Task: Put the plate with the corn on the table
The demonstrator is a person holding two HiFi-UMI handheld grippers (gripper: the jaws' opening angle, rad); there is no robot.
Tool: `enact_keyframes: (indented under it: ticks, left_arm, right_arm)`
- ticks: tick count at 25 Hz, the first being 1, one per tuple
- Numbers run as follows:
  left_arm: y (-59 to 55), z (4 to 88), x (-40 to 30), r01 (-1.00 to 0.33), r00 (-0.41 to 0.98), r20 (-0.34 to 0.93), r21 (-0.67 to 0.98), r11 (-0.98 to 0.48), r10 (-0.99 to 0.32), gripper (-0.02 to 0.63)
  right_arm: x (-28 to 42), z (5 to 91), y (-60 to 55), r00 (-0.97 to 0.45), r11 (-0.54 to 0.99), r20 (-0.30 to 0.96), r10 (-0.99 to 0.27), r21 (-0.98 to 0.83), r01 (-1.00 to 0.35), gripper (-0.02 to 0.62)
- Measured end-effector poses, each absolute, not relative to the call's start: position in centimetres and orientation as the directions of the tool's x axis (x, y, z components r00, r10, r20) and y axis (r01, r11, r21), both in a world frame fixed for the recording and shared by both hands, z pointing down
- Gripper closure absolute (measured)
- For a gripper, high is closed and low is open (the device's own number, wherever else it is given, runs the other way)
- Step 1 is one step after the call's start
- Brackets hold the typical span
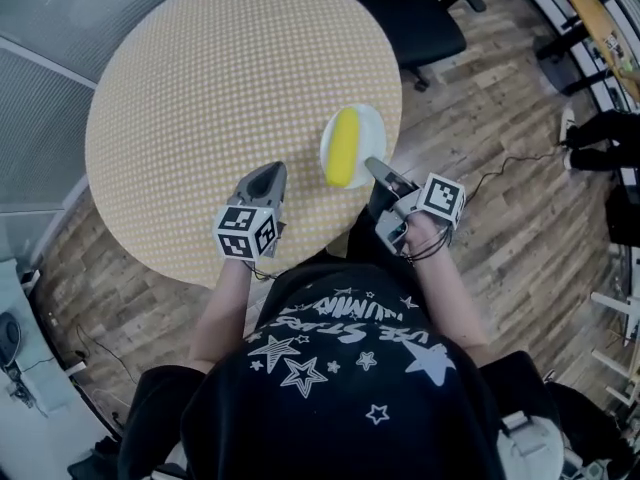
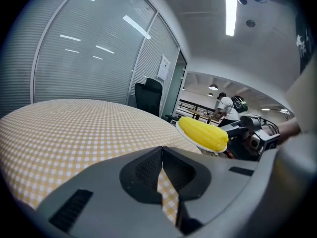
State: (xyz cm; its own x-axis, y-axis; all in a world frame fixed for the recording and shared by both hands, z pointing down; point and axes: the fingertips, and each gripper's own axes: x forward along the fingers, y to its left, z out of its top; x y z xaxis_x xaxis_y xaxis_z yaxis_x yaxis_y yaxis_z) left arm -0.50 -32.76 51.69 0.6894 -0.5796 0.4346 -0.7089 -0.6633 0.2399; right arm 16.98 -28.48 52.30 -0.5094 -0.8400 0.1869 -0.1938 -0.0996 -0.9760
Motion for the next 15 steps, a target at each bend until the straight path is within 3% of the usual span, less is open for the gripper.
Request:
enact_keyframes:
  ticks: [15]
  left_arm:
    - [-38.9, 52.1, 4.2, -0.803, 0.586, 0.474, 0.230, -0.550, -0.657, 0.598]
  right_arm:
    - [21.6, 54.8, -38.7, -0.649, -0.085, 0.189, -0.737, -0.978, -0.188, 0.551]
